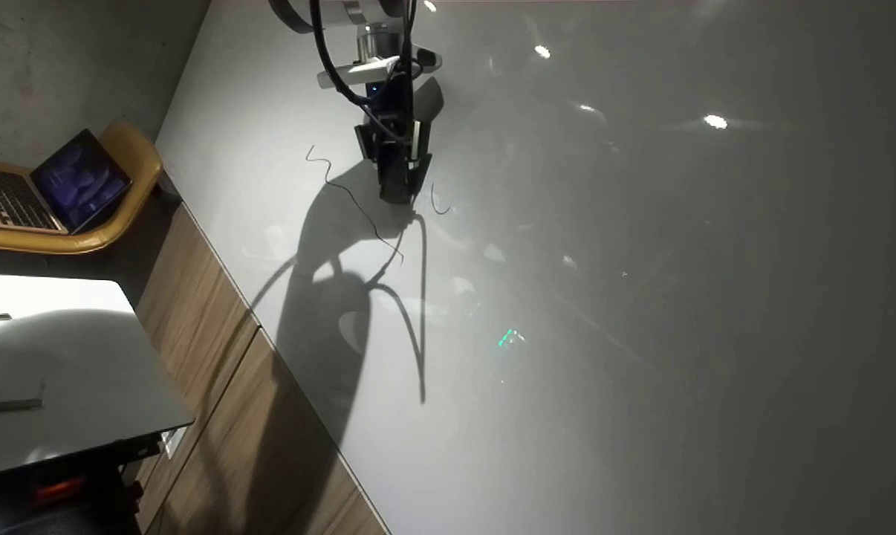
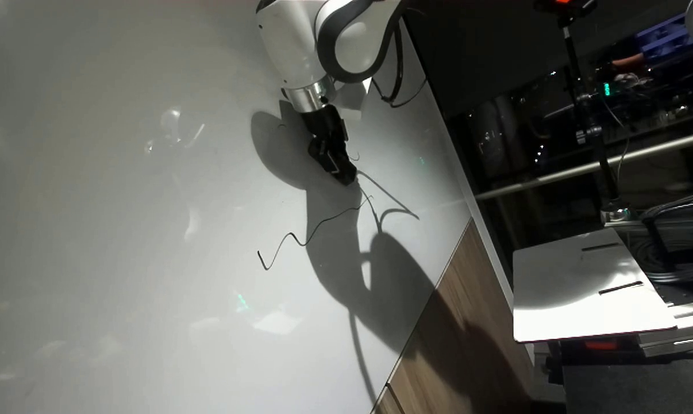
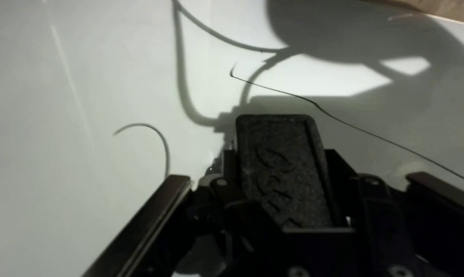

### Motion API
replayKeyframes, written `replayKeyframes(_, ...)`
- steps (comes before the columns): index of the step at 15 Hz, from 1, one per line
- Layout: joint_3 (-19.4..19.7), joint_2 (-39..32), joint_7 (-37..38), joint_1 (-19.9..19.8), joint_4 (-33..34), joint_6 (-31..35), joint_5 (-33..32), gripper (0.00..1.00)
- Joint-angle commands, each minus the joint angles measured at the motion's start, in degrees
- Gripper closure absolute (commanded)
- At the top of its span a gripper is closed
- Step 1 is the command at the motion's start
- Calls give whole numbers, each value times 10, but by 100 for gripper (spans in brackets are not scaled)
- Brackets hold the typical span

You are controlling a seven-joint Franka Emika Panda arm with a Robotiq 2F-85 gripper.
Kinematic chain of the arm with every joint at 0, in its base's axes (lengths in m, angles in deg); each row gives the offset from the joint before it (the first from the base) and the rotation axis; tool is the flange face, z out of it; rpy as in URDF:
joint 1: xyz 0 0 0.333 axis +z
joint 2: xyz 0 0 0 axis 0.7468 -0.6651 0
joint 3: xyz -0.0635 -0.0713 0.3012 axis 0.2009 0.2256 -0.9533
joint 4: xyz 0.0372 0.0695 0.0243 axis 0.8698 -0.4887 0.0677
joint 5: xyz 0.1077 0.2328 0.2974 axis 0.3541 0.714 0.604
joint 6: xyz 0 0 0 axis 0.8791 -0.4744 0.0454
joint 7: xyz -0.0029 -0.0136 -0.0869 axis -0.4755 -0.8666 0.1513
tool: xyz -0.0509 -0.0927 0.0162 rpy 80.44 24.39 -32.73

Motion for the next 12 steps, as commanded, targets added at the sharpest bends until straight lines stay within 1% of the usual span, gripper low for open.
replayKeyframes(1,-17,-51,-9,22,74,0,6,68)
replayKeyframes(6,-36,-66,-8,54,107,-31,1,68)
replayKeyframes(10,-46,-62,-23,78,164,-89,-5,68)
replayKeyframes(12,-45,-60,-35,83,194,-116,-14,68)
